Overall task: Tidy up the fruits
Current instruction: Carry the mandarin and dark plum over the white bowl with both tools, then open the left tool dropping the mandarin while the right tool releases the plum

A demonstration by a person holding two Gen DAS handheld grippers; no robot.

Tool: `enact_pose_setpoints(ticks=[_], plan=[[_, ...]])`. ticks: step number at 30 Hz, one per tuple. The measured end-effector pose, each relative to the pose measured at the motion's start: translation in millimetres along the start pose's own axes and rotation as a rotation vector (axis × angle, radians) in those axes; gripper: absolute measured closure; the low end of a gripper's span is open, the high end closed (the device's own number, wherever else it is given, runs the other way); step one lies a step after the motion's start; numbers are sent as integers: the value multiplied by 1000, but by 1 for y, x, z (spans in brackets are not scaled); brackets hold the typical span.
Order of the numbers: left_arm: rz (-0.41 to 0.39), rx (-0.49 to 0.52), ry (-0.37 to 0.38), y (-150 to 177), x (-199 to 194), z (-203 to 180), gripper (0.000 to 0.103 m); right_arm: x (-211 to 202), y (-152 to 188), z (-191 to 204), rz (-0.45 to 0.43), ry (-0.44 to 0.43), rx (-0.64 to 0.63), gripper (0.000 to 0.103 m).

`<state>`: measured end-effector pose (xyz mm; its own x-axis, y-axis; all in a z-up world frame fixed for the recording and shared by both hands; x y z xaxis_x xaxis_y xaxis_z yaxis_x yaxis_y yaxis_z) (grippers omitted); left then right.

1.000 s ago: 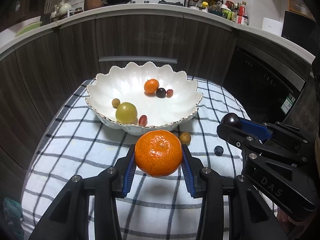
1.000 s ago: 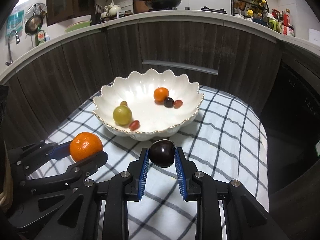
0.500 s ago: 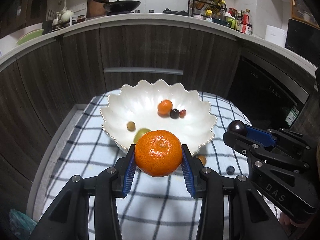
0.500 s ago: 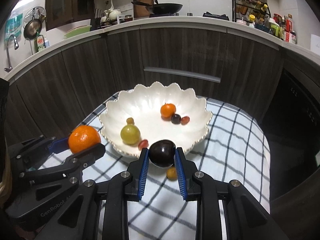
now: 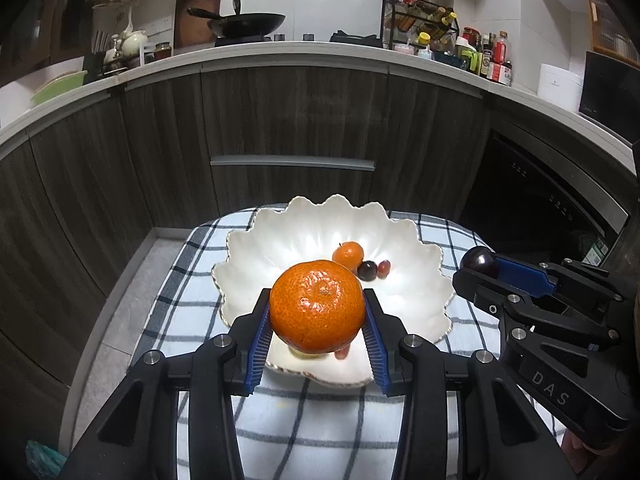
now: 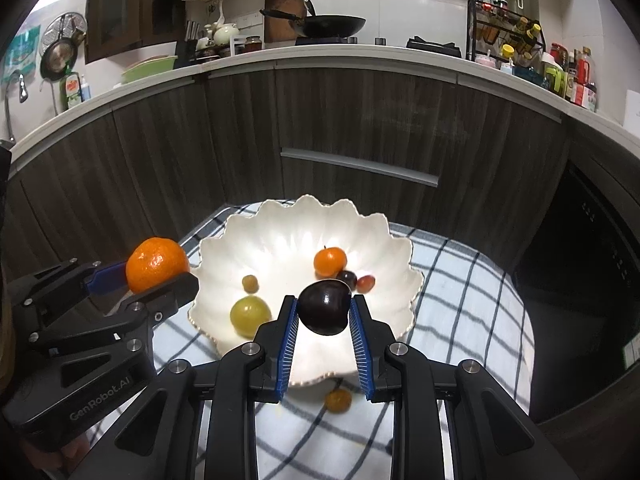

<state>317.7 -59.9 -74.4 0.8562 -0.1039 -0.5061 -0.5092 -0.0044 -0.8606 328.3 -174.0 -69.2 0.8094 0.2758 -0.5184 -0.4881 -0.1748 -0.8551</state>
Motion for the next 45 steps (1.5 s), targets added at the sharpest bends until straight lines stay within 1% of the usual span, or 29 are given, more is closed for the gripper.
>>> enact_pose_setpoints(ticks=[6, 13, 20, 27, 35, 42, 44, 45], plan=[[2, -15, -1, -12, 15, 11, 61, 13, -12, 0, 4, 17, -13, 75], [-7, -9, 7, -29, 29, 19, 61, 26, -23, -3, 0, 32, 10, 75], [13, -18, 14, -36, 48, 28, 61, 40, -26, -7, 15, 56, 28, 75], [40, -18, 21, -33, 64, 30, 61, 52, -27, -12, 29, 79, 41, 75], [71, -15, 22, -26, 77, 35, 61, 62, -28, -9, 37, 86, 15, 75], [113, -7, 29, -17, 84, 34, 61, 71, -17, -9, 81, 99, 5, 75], [118, -6, 30, -15, 84, 34, 60, 72, -14, -11, 91, 104, 6, 75], [122, -5, 28, -15, 84, 34, 57, 72, -14, -12, 96, 106, 5, 75]])
Point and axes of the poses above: each gripper's, at about its wrist camera, not at the fingertips, and x roughly the way its jaws point, z to its left, y to its underside, the point moved 10 cm from there along x, roughly the way its jaws point, and after that the axes turned 9 degrees about -z, right-handed, at the moved point
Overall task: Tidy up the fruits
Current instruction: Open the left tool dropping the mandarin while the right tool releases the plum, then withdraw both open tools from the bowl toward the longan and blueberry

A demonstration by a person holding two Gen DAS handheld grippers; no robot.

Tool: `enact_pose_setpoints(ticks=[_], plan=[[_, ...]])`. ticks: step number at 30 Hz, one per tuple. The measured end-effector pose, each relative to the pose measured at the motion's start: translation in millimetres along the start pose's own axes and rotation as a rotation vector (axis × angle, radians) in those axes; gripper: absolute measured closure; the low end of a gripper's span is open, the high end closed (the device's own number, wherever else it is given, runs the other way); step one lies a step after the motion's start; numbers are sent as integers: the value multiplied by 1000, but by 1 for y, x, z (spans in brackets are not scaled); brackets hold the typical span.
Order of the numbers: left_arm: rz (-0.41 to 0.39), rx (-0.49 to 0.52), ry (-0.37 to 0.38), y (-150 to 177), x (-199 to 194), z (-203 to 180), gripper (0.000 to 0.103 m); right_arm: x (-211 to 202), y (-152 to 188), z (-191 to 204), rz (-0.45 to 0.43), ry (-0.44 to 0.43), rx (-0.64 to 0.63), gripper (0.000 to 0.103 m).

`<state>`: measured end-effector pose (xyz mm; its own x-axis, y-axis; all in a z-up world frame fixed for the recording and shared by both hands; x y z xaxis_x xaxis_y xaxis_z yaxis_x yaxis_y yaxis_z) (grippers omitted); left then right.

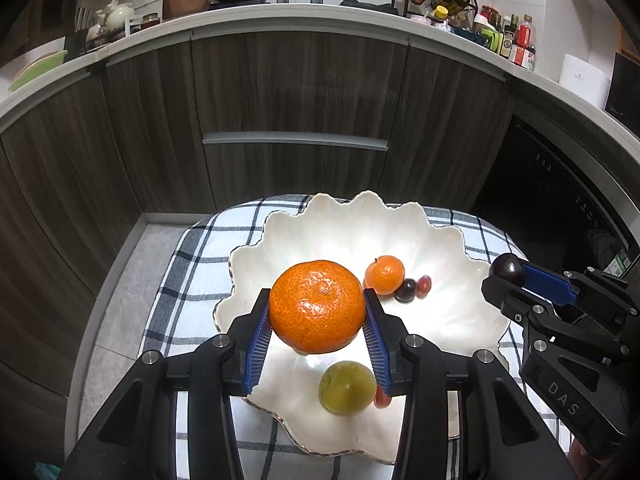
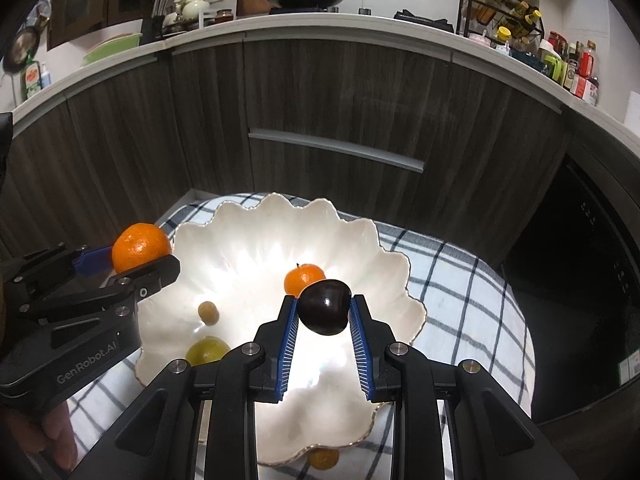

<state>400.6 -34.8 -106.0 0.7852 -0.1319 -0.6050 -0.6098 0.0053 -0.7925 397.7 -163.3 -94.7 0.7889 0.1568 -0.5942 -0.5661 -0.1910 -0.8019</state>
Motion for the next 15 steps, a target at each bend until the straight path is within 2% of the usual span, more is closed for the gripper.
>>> enact_pose_setpoints(ticks=[1, 2, 6, 8, 11, 15], plan=[[-1, 3, -1, 0, -1, 0, 52, 0, 1, -1, 6, 6, -2, 75], [-7, 3, -4, -2, -2, 0, 42, 0, 1, -2, 9, 11, 0, 75], [-38, 4, -8, -8, -9, -1, 34, -2, 0, -5, 13, 9, 13, 73], [-46, 6, -15, -9, -11, 0, 31, -3, 0, -6, 16, 12, 18, 55], [-51, 12, -29, -11, -14, 3, 24, -9, -3, -7, -6, 15, 27, 38], [-58, -10, -48, -12, -20, 10, 12, -15, -7, -9, -23, 36, 36, 31]])
Point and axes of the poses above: each gripper's, at about its wrist camera, not at the fingertips, and x roughly the way its jaws point, z to its left, y to its underside, the point moved 10 cm from there along x, roughly the way its jaws point, and after that the axes turned 9 degrees about -z, right-handed, at the moved point
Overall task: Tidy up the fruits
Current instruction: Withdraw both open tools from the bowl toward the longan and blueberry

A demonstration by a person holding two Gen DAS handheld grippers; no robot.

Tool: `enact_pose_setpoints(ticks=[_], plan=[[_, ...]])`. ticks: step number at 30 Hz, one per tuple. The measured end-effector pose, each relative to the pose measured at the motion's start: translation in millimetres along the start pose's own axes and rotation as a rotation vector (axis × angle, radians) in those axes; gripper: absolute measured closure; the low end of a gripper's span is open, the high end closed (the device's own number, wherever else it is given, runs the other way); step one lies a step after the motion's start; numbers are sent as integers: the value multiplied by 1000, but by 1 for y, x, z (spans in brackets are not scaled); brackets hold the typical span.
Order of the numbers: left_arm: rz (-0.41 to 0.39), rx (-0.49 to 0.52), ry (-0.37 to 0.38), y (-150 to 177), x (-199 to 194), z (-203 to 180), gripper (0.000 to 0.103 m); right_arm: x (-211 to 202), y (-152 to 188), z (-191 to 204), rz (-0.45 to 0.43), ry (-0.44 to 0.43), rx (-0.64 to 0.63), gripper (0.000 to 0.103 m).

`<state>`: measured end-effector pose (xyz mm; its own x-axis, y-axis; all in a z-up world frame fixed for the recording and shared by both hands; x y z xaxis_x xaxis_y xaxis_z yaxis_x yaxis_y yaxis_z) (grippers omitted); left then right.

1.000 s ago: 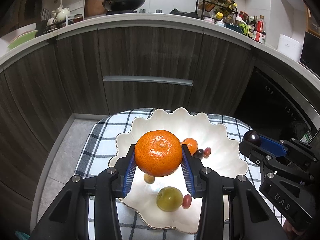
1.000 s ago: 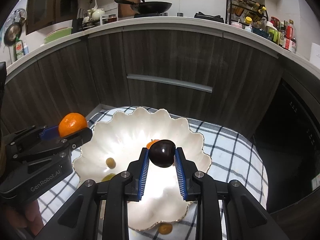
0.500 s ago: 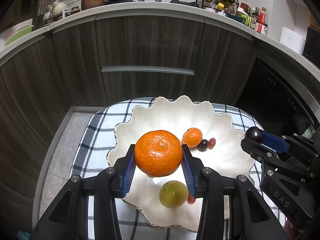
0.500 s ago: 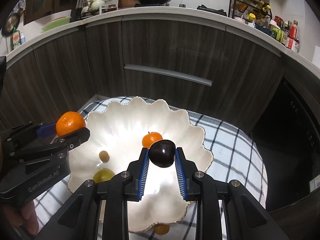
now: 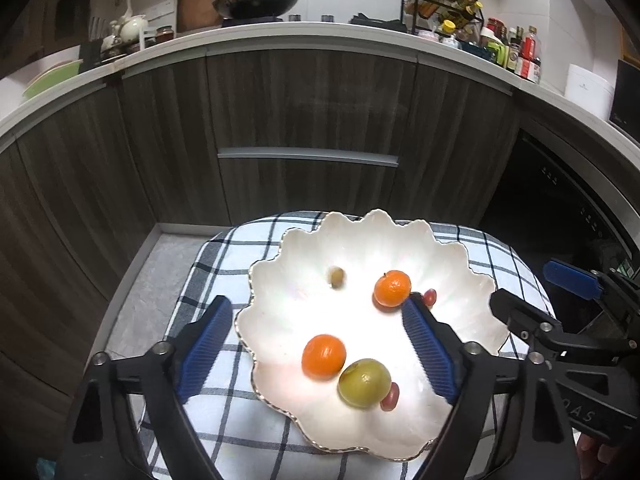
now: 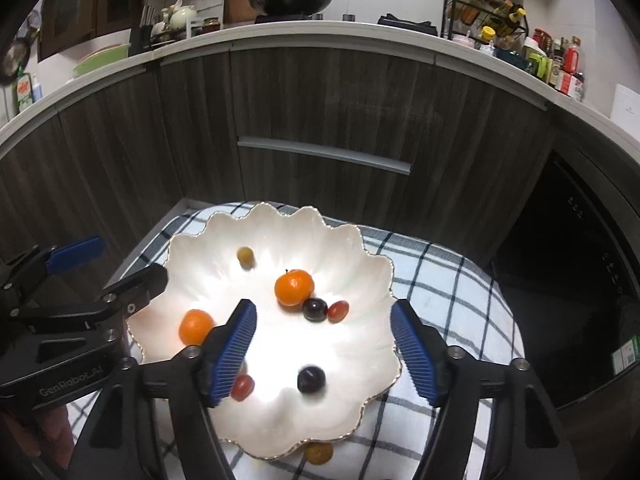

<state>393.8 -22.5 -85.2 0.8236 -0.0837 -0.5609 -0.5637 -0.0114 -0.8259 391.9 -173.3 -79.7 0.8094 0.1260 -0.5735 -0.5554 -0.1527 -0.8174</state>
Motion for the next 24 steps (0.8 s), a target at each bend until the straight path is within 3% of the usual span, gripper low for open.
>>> enact_pose_setpoints(ticks=[24], plan=[[-49, 48, -5, 2, -59, -21, 10, -59, 12, -28, -45, 70, 70, 28]])
Point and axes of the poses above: each gripper's, at about its wrist camera, not at the fingertips, and x roughly the way its jaws point, z to its left, y to its underside, the point moved 10 cm from there along x, roughly the way its jaws point, and after that the axes turned 9 degrees about -z, right-handed, at the moved point
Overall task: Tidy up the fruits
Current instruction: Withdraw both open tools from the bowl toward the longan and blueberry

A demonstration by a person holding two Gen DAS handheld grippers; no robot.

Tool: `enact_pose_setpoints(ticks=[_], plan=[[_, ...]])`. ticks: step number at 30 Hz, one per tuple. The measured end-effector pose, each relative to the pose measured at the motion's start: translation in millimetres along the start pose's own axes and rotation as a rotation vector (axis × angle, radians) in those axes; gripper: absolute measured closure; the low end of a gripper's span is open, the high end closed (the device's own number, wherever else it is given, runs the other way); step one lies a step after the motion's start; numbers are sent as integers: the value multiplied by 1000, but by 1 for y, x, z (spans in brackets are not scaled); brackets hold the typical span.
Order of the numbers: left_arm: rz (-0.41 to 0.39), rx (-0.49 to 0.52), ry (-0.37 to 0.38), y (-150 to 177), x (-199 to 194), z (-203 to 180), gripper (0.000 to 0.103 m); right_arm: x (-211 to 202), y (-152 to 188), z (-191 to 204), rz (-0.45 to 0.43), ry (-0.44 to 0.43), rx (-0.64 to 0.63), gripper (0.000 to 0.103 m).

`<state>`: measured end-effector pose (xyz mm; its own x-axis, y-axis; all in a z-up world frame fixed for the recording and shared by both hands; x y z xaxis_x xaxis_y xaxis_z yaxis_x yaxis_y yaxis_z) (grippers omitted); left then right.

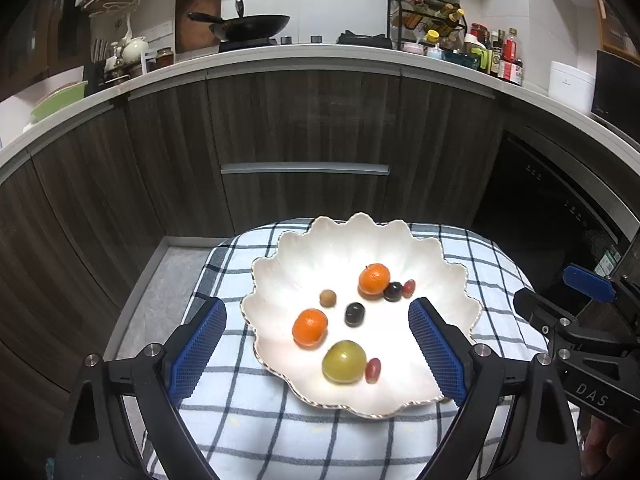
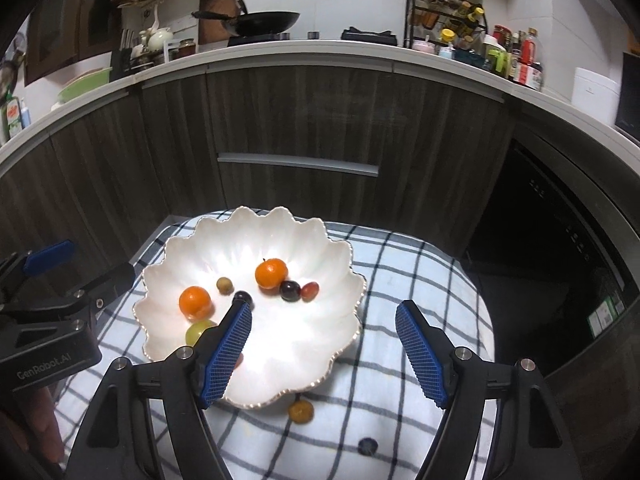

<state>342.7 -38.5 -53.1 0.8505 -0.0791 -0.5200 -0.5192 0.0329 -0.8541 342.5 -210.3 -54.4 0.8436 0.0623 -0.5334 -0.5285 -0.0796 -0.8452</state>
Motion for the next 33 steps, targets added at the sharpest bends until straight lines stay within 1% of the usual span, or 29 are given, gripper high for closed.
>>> enact_pose_setpoints(ticks=[10, 18, 24, 28, 33], plan=[[-13, 14, 26, 9, -25, -22, 9, -35, 10, -23, -34, 47, 34, 28], [-25, 16, 52, 19, -37, -37, 9, -52, 26, -38, -34, 67, 65, 28], [-29, 5, 80, 30, -38, -44, 9, -57, 39, -43, -30, 81, 73, 28], [-32, 18, 93, 40, -39, -48, 9, -60, 47, -48, -42, 97, 83, 28], [-31, 38, 114, 53, -40, -53, 9, -56, 63, -50, -29, 105, 83, 28]])
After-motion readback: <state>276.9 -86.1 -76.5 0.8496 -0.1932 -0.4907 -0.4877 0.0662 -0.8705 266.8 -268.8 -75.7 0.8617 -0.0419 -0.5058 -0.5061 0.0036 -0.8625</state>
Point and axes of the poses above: each gripper's, at about its wrist camera, not at the fingertips, and x roughly the way its jaws point, z to its left, y to its underside, the point moved 10 cm from there along x, roughly the way its jaws point, and after that the axes turned 9 degrees about -z, right-handed, at the moved point
